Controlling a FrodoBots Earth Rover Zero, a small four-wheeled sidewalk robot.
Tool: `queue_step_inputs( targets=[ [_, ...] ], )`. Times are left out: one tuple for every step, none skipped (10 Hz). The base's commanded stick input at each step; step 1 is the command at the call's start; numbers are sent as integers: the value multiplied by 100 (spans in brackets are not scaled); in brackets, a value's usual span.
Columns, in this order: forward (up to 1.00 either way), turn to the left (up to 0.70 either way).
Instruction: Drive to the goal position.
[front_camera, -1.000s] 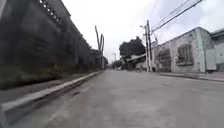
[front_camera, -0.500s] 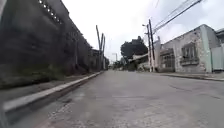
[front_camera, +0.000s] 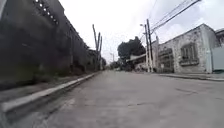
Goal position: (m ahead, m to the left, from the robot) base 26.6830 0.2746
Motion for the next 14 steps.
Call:
queue_step_inputs(
  targets=[
    [85,-15],
    [85,-34],
    [85,-32],
    [85,-14],
    [85,0],
    [85,0],
    [85,0],
    [85,0],
    [85,0],
    [85,-4],
    [85,-19],
    [85,-32],
    [85,0],
    [85,0]
  ],
)
